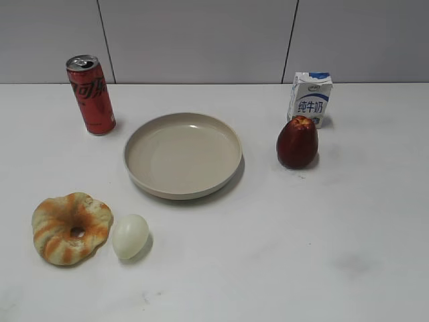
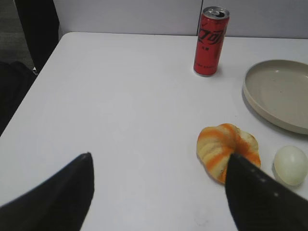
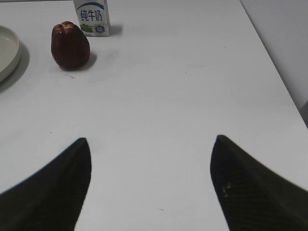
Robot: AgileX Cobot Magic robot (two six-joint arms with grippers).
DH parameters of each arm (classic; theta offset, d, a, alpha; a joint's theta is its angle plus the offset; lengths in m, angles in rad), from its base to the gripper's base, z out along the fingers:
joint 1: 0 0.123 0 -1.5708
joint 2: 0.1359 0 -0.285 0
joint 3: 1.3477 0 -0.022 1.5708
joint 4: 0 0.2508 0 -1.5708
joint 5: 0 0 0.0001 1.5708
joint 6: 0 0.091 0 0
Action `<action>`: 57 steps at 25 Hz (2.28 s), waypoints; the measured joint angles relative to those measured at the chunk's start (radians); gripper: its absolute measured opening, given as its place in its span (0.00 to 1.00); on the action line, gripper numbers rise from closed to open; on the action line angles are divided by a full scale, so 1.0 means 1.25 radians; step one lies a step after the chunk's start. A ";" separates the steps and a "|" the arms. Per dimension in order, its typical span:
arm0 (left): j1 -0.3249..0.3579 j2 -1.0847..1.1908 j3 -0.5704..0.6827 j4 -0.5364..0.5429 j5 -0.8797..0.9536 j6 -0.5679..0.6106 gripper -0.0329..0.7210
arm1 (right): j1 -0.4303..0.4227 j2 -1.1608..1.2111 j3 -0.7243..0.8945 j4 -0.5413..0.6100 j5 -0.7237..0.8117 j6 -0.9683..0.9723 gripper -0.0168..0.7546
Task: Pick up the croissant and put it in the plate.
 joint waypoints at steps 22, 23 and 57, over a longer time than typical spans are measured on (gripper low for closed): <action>-0.006 0.290 -0.081 0.003 -0.194 0.000 0.85 | 0.000 0.000 0.000 0.000 0.000 0.000 0.78; -0.012 0.332 -0.092 0.002 -0.222 0.000 0.85 | 0.000 0.000 0.000 0.000 0.000 0.000 0.78; -0.210 1.479 -0.350 -0.116 -0.272 0.114 0.64 | 0.000 0.000 0.000 0.000 0.000 0.000 0.78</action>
